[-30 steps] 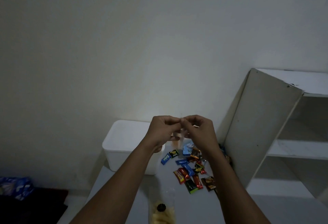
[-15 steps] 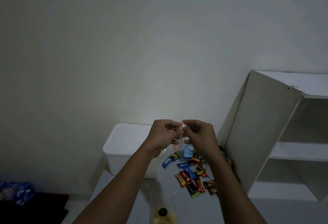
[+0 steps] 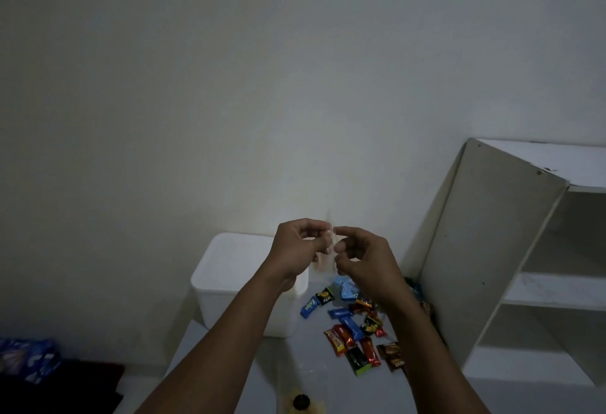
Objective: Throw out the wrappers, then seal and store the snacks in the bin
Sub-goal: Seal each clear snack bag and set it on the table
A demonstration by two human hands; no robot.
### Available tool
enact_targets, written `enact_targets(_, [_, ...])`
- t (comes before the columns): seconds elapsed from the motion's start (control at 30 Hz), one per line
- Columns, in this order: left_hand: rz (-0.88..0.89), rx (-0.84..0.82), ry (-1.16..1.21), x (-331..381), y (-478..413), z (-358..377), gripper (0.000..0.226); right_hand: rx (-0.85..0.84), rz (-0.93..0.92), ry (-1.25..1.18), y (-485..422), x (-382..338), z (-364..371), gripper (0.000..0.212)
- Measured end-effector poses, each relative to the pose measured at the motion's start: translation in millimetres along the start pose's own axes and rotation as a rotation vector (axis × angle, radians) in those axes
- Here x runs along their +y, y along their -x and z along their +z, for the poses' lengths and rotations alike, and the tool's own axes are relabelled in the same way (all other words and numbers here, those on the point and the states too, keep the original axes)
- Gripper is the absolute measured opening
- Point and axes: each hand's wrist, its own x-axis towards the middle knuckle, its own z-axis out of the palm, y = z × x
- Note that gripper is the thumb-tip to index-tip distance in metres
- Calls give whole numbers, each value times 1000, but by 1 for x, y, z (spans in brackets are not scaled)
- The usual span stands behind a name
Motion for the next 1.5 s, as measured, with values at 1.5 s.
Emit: enact_targets(1.5, [-612,-597,-692,-294,90,139,32,-237,1019,318,173,298,-3,57])
